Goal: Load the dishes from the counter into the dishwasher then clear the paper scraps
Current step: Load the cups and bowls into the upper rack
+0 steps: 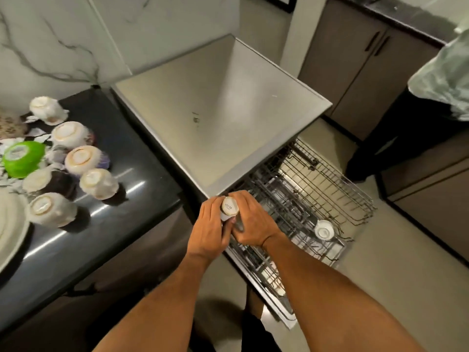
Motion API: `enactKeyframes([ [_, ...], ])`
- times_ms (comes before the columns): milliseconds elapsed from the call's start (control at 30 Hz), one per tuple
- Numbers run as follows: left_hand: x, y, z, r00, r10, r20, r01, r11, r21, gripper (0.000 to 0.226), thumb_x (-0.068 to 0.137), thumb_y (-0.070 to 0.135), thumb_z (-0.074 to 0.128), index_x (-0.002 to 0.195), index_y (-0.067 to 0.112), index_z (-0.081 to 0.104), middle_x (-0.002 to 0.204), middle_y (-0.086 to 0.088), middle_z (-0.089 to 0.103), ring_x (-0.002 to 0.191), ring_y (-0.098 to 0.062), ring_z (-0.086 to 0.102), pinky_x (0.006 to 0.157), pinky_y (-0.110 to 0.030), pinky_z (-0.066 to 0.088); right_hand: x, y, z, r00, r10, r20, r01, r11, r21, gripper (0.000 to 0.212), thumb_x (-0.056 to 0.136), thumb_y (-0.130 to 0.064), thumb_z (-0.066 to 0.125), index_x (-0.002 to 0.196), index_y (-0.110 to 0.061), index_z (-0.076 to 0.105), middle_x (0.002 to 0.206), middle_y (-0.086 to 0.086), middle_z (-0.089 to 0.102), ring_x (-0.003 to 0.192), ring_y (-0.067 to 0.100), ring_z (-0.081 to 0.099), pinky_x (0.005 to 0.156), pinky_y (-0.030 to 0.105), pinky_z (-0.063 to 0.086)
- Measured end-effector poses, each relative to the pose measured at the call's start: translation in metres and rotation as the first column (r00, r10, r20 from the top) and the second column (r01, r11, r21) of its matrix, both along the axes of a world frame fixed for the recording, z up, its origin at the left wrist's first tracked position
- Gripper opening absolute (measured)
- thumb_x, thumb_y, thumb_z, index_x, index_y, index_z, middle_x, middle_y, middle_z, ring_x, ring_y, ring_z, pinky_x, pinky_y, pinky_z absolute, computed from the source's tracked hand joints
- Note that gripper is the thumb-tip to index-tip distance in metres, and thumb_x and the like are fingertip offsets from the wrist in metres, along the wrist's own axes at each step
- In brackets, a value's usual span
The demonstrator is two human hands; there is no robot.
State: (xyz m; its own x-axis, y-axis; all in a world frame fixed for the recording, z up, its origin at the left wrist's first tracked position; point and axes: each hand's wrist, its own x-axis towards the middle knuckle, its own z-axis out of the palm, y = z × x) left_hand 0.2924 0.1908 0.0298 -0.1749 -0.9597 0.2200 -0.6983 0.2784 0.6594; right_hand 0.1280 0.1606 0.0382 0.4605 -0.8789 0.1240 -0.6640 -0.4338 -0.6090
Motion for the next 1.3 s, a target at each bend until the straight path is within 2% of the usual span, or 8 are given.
enactKeyframes([
  [133,-0.055,-0.014,-0.016,0.998,-0.065,-0.001,0.065,0.997,0.04,0.051,0.095,0.025,0.066,0.137,0.004,0.045,0.135,-0.008,0.048,0.126,-0.025,0.047,0.109,-0.04,0.042,-0.056,-0.004,-0.015,0.997,-0.066,-0.04,0.067,0.997,0.036,0.071,0.073,-0.018,0.069,0.136,-0.004,0.04,0.125,0.01,0.047,0.113,0.022,0.05,0.099,0.034,0.049],
  [367,-0.146,-0.042,-0.051,0.981,-0.189,0.047,0.176,0.963,0.202,0.059,0.093,0.021,0.064,0.144,0.009,0.037,0.145,-0.008,0.041,0.139,-0.022,0.037,0.115,-0.043,0.038,-0.143,-0.013,-0.06,0.97,-0.214,-0.117,0.227,0.968,0.108,0.078,0.073,-0.011,0.074,0.142,0.004,0.043,0.136,0.021,0.048,0.126,0.035,0.049,0.111,0.043,0.046],
  [633,-0.235,-0.073,-0.099,0.97,-0.243,0.028,0.204,0.868,0.453,0.066,0.093,0.018,0.068,0.148,0.023,0.031,0.148,0.006,0.036,0.139,-0.008,0.038,0.118,-0.028,0.033,-0.212,-0.016,-0.111,0.892,-0.386,-0.233,0.431,0.883,0.185,0.088,0.08,0.003,0.078,0.154,-0.01,0.032,0.153,0.011,0.036,0.136,0.028,0.045,0.114,0.041,0.044],
  [733,-0.26,-0.081,-0.119,0.969,-0.247,0.02,0.199,0.822,0.533,0.068,0.093,0.019,0.069,0.149,0.025,0.03,0.151,0.011,0.035,0.139,-0.008,0.039,0.115,-0.022,0.022,-0.231,-0.015,-0.132,0.862,-0.418,-0.286,0.483,0.848,0.218,0.089,0.083,0.005,0.075,0.157,-0.011,0.027,0.156,0.01,0.032,0.137,0.026,0.045,0.116,0.036,0.041],
  [933,-0.296,-0.094,-0.154,0.953,-0.301,0.016,0.237,0.781,0.578,0.068,0.096,0.018,0.063,0.153,0.024,0.027,0.156,0.01,0.03,0.139,-0.011,0.042,0.115,-0.025,0.028,-0.26,-0.03,-0.166,0.819,-0.482,-0.312,0.565,0.772,0.292,0.082,0.086,0.006,0.067,0.156,-0.014,0.03,0.161,0.009,0.025,0.143,0.023,0.038,0.121,0.038,0.034],
  [1033,-0.306,-0.102,-0.169,0.962,-0.271,0.01,0.212,0.773,0.598,0.067,0.096,0.016,0.062,0.153,0.021,0.027,0.156,0.007,0.031,0.138,-0.014,0.043,0.116,-0.031,0.036,-0.266,-0.041,-0.183,0.818,-0.476,-0.324,0.568,0.757,0.324,0.081,0.088,0.005,0.066,0.157,-0.016,0.027,0.164,0.009,0.02,0.146,0.023,0.032,0.12,0.031,0.024],
  [1200,-0.31,-0.109,-0.185,0.977,-0.214,0.012,0.16,0.768,0.62,0.065,0.098,0.016,0.06,0.153,0.019,0.027,0.154,0.005,0.035,0.132,-0.013,0.048,0.103,-0.017,0.032,-0.266,-0.056,-0.202,0.824,-0.456,-0.335,0.56,0.744,0.365,0.083,0.087,0.0,0.071,0.156,-0.02,0.028,0.161,0.007,0.022,0.142,0.021,0.037,0.12,0.039,0.037],
  [1300,-0.311,-0.116,-0.198,0.977,-0.214,0.024,0.148,0.75,0.645,0.066,0.098,0.015,0.061,0.154,0.018,0.025,0.156,0.001,0.034,0.132,-0.014,0.049,0.101,-0.018,0.035,-0.265,-0.062,-0.212,0.826,-0.44,-0.351,0.556,0.736,0.385,0.08,0.09,-0.002,0.068,0.156,-0.021,0.025,0.164,0.008,0.015,0.146,0.023,0.031,0.122,0.039,0.03],
])
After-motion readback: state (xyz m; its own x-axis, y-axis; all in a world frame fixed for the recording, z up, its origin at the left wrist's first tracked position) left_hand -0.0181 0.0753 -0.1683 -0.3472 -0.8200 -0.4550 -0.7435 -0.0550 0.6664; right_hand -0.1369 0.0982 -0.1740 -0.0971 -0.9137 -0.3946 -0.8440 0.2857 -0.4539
